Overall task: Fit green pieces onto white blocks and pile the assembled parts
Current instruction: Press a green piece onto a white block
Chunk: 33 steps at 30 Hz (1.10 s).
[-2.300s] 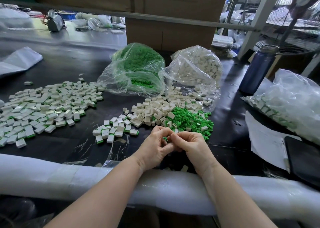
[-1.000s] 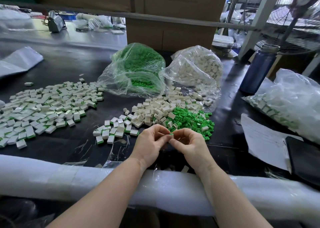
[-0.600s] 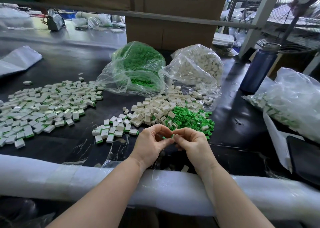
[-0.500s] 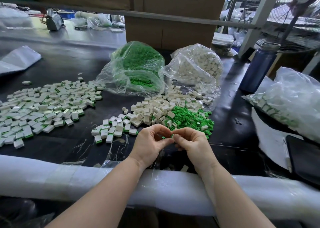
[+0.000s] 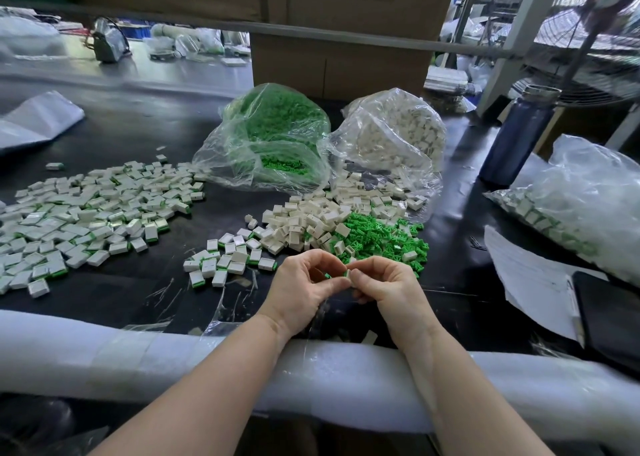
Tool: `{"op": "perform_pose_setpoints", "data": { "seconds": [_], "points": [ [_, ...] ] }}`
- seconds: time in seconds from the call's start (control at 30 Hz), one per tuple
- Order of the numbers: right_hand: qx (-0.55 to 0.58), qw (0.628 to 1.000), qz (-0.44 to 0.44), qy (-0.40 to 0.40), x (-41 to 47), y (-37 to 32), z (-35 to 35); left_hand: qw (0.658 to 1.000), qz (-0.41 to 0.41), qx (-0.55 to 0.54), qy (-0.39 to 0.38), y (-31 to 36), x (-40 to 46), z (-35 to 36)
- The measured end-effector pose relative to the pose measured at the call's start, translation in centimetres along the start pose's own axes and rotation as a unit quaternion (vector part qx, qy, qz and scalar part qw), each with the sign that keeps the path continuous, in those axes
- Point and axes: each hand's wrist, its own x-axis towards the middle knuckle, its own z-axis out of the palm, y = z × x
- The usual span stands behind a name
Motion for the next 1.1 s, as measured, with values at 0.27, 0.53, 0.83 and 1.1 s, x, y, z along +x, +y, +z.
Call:
{"op": "perform_pose_setpoints", "data": {
  "seconds": [0.27,0.53,0.83,1.1],
  "points": [
    [-0.009,1.000,0.005,0.001,0.00,0.05,-0.03,1.000,-0.001,0.006,-0.016,-0.17,0.07,-0.05],
    [-0.024,1.000,0.003,0.002,0.08,0.20,-0.12,0.998,0.004,0.038,-0.049,-0.64,0.21,0.00],
    [-0.024,1.000,-0.011,0.005,0.08,0.33,-0.06,0.997,0.015,0.056,-0.049,-0.53,0.25,0.15],
    [0.004,1.000,-0.021,-0.013,-0.14,0.15,0.01,0.998,-0.029,-0.035,-0.031,-0.76,0.32,-0.15]
  ]
}}
